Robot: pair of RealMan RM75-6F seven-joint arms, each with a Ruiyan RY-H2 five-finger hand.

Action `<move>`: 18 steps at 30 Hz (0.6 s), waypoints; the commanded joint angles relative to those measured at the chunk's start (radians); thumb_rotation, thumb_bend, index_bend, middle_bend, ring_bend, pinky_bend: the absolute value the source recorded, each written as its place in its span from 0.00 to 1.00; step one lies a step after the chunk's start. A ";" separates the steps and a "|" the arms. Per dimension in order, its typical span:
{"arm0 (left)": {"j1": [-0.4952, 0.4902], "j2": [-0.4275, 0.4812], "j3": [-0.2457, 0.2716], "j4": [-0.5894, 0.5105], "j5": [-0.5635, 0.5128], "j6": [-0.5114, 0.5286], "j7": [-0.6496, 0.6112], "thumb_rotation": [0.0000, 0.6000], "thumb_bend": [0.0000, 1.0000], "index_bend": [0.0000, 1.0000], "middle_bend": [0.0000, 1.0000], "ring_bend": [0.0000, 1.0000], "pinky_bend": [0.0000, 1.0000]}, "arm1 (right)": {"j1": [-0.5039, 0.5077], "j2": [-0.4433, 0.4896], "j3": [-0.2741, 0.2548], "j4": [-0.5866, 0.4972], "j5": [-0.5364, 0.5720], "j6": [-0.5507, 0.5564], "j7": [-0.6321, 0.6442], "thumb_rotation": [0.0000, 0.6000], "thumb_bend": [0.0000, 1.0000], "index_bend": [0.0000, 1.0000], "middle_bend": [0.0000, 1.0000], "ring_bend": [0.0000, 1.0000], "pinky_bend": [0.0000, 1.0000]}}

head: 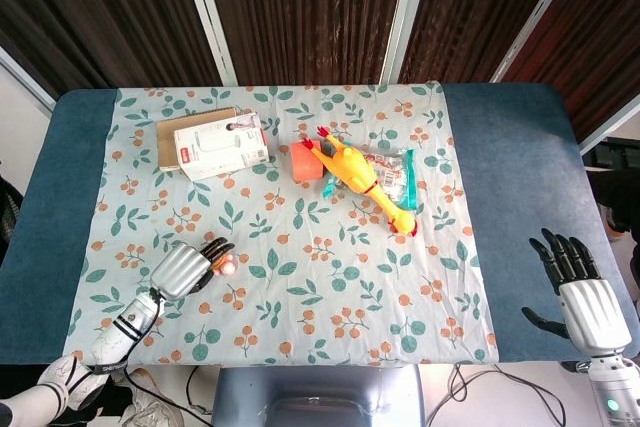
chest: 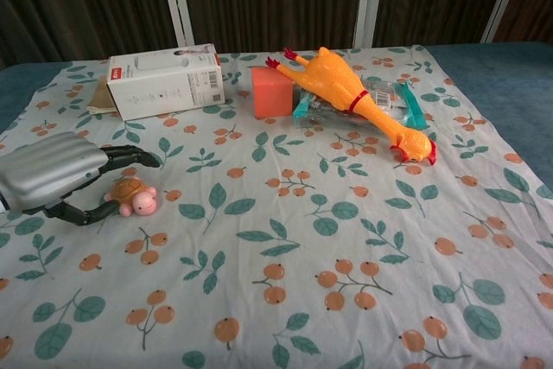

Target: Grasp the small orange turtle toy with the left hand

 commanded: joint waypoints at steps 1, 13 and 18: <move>-0.005 -0.018 0.008 0.033 -0.006 0.005 0.005 1.00 0.46 0.22 0.24 0.88 1.00 | -0.003 0.005 0.000 -0.003 0.001 0.002 0.003 1.00 0.22 0.00 0.00 0.00 0.00; -0.018 -0.055 0.032 0.116 -0.025 0.004 -0.027 1.00 0.46 0.38 0.37 0.89 1.00 | -0.009 0.013 0.002 -0.011 0.004 0.007 0.003 1.00 0.22 0.00 0.00 0.00 0.00; -0.019 -0.097 0.019 0.188 -0.038 0.040 -0.023 1.00 0.47 0.59 0.59 0.93 1.00 | -0.008 0.014 0.000 -0.013 0.003 0.002 0.002 1.00 0.22 0.00 0.00 0.00 0.00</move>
